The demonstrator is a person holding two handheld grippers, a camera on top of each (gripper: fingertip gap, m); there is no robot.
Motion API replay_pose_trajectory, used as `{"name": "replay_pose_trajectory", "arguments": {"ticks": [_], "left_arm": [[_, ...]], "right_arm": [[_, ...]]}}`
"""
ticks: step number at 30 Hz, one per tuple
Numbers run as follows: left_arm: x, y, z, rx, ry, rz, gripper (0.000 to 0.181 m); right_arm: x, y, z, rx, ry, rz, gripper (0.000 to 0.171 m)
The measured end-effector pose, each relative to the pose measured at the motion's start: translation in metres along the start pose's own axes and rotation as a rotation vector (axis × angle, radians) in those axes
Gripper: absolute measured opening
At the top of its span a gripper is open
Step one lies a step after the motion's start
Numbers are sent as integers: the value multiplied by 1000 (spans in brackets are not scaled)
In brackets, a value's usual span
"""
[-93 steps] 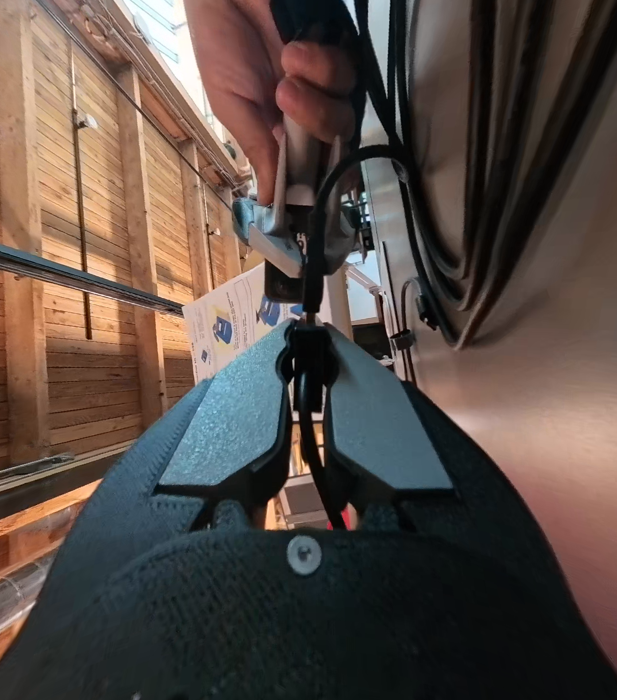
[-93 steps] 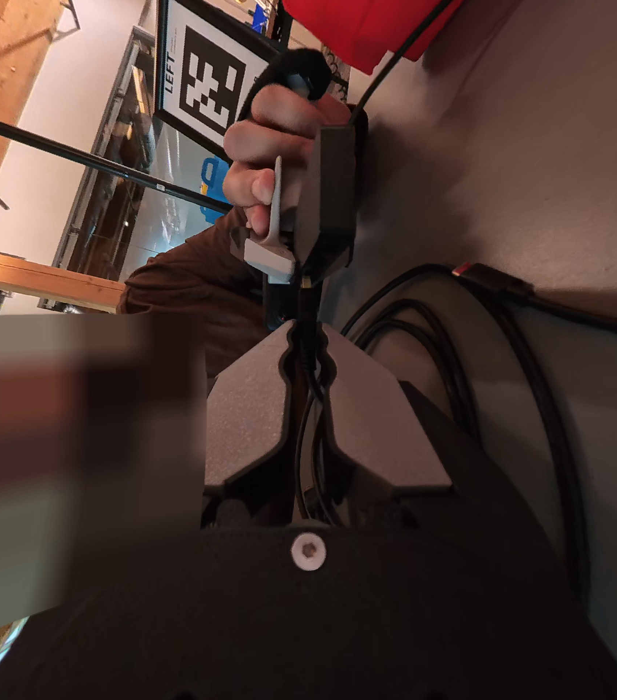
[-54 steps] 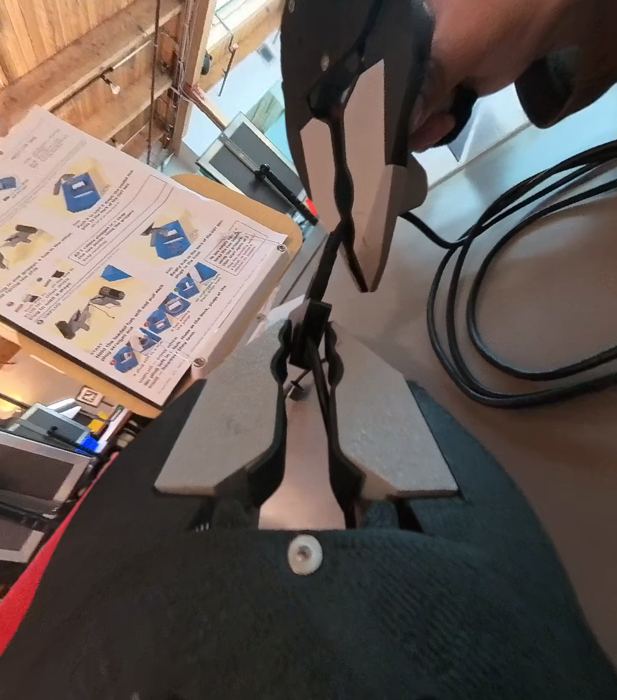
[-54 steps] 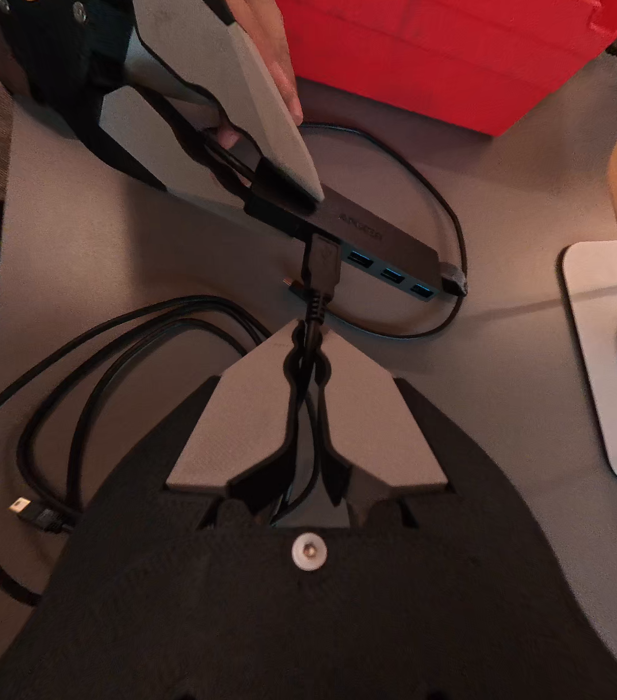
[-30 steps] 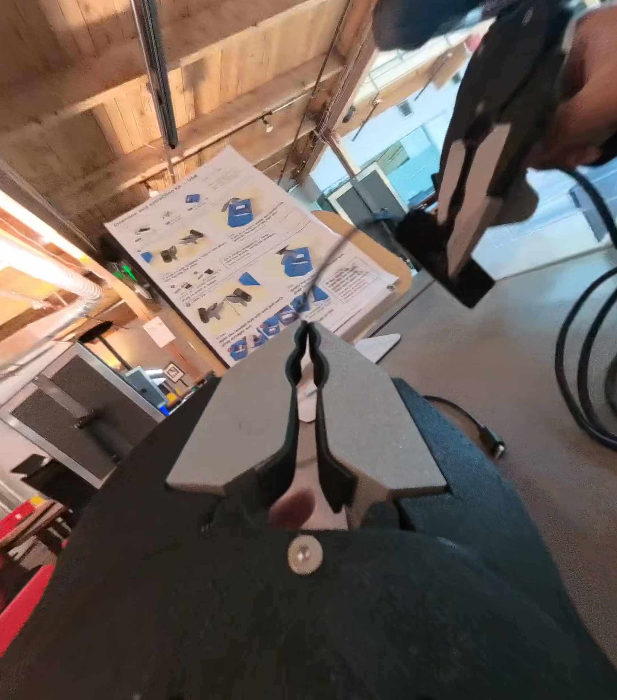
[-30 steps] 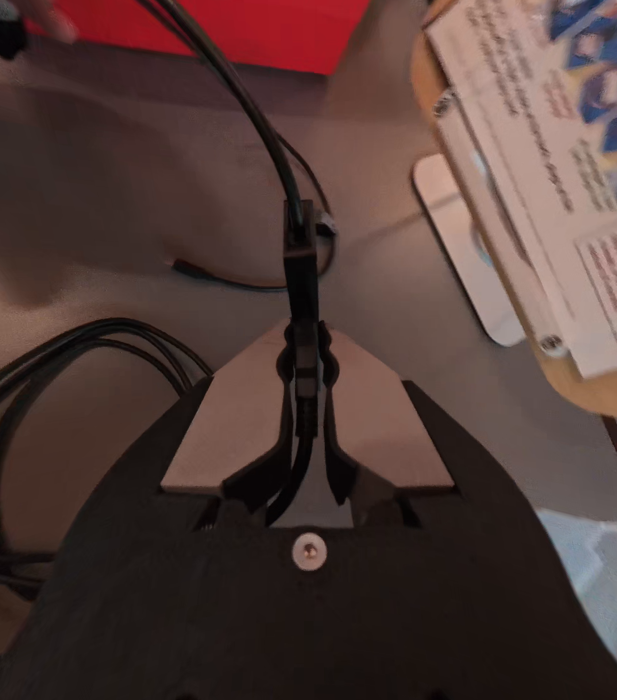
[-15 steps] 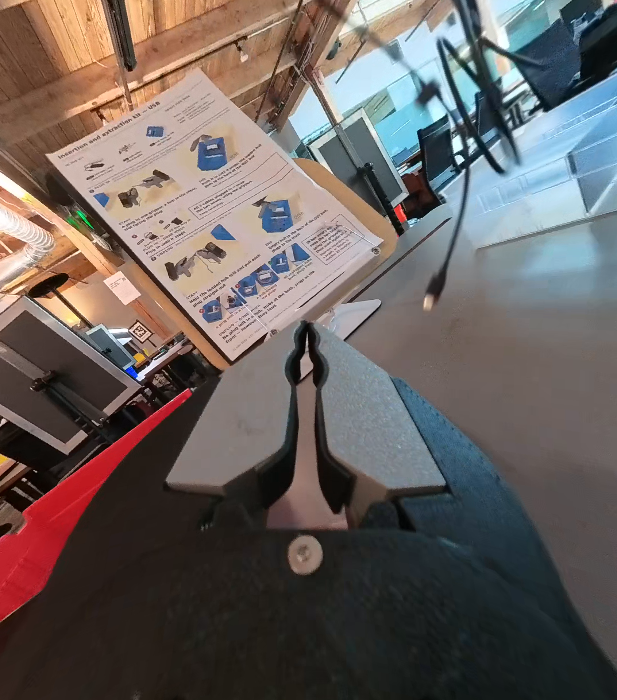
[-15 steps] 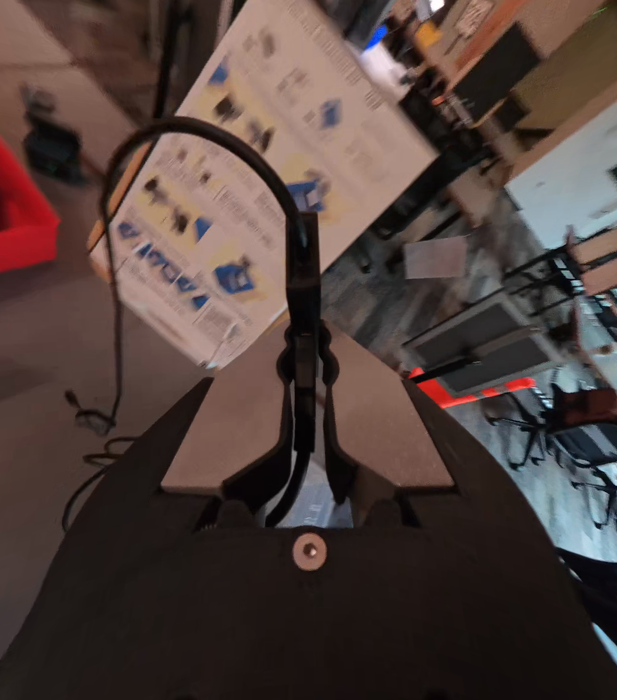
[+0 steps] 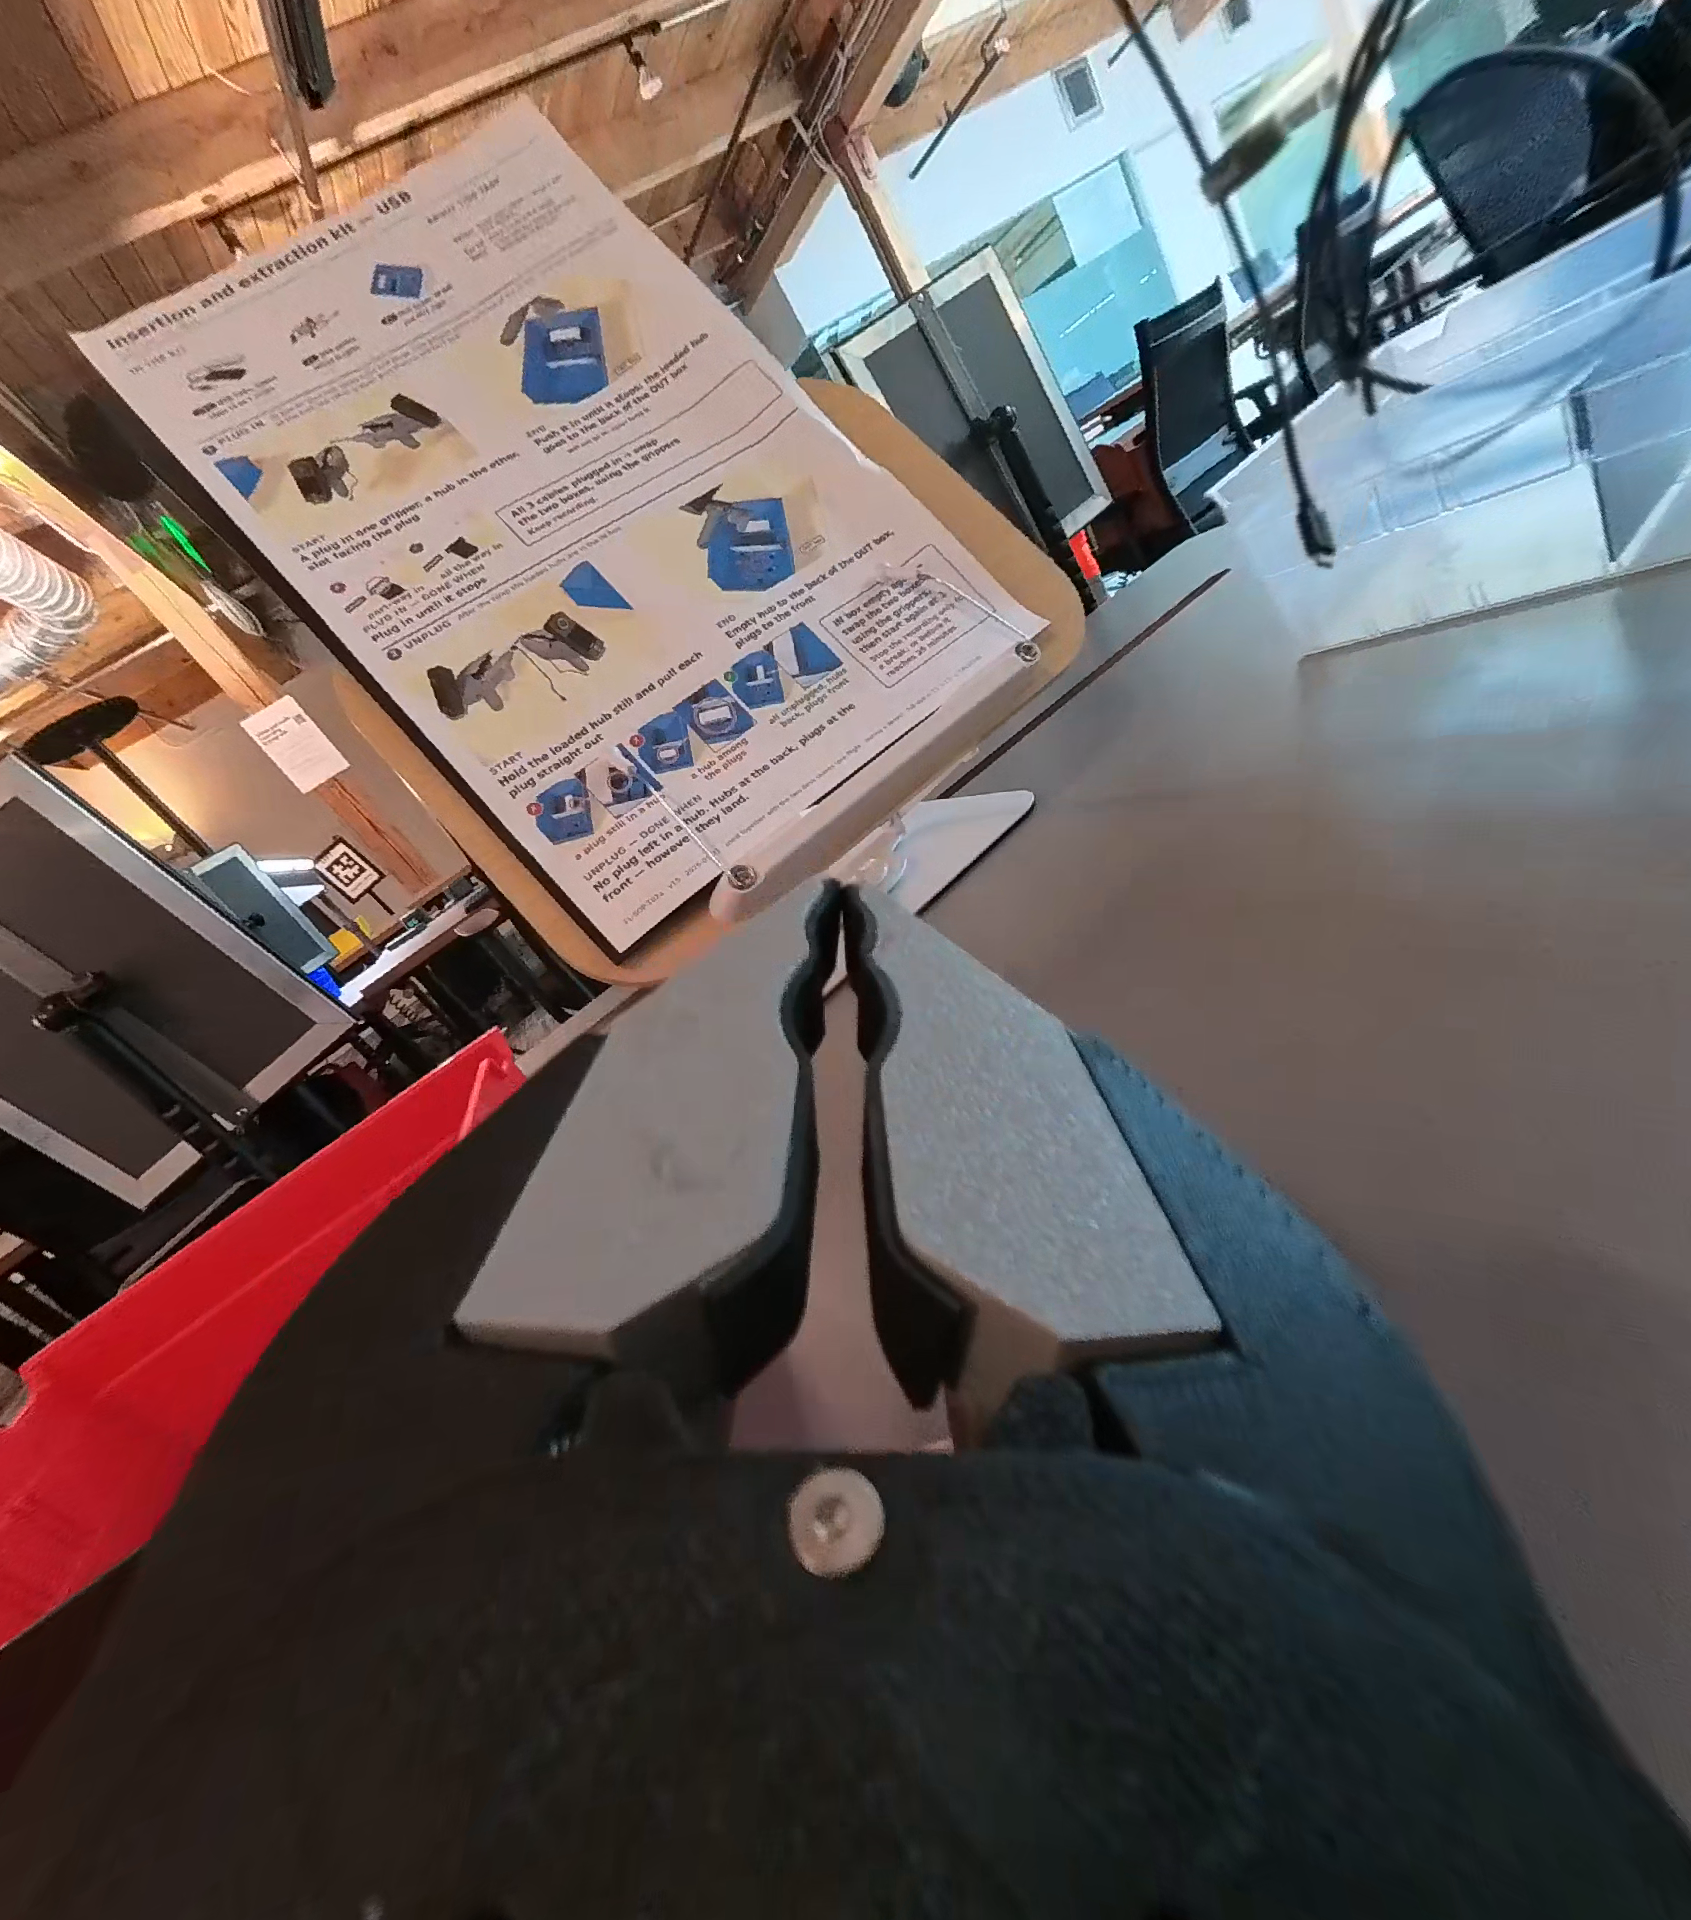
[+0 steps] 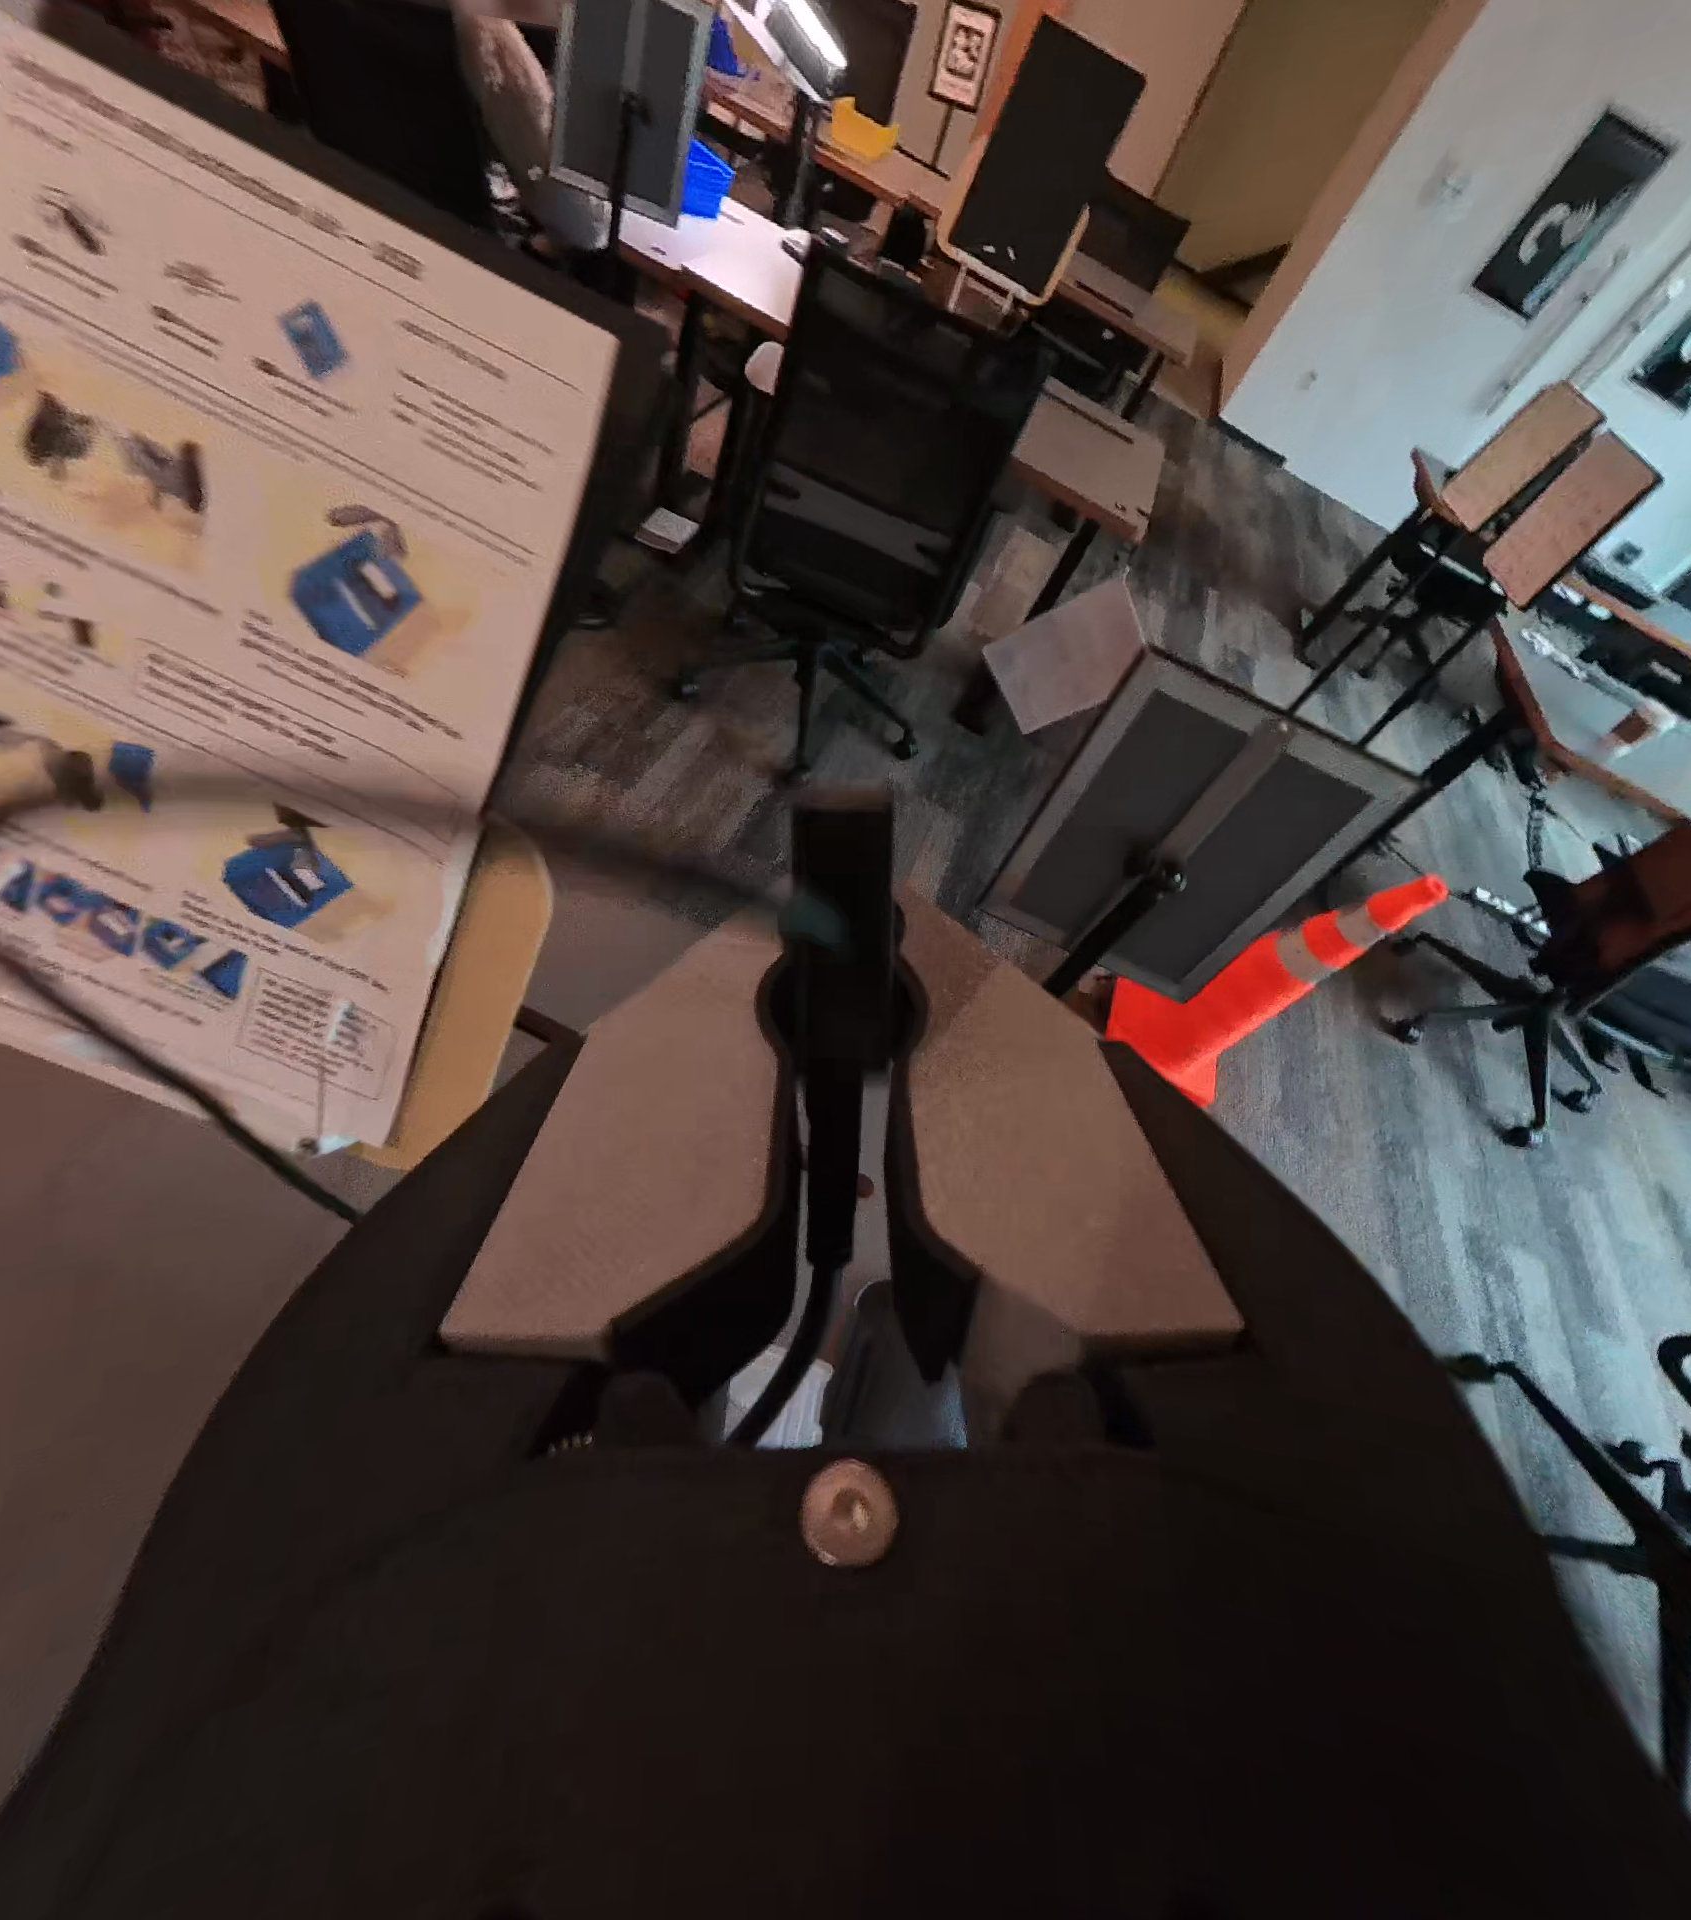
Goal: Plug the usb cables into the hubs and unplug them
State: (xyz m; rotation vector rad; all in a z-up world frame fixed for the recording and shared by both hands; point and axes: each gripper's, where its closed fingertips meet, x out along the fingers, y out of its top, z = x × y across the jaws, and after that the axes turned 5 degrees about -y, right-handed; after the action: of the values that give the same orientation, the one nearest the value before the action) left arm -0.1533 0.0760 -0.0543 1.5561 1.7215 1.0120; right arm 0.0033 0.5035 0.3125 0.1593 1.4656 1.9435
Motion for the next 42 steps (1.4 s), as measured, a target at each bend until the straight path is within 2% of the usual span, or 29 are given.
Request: {"name": "replay_pose_trajectory", "arguments": {"ticks": [6,11,17,23,28,32,35,37,42], "left_arm": [[3,-7,1,9,0,-30,0],[4,-11,0,15,8,-47,0],[5,-15,0,23,13,-63,0],[4,-10,-2,3,15,-43,0],[4,-11,-2,2,13,-44,0],[4,-12,0,6,9,-49,0],[5,-13,1,12,3,-54,0],[6,-14,4,22,-7,-61,0],[10,-18,14,29,-41,-83,0]], "right_arm": [[10,-15,20,30,-4,-9,7],[13,-3,26,24,-25,5,7],[5,15,57,130,-87,46,8],[15,-14,75,153,-115,-2,8],[42,-68,68,133,-69,-94,8],[55,-113,22,-26,137,-146,7],[57,-181,-7,-210,254,-319,8],[53,-226,-35,-300,392,-437,8],[47,-341,-98,-529,598,-833,8]]}}
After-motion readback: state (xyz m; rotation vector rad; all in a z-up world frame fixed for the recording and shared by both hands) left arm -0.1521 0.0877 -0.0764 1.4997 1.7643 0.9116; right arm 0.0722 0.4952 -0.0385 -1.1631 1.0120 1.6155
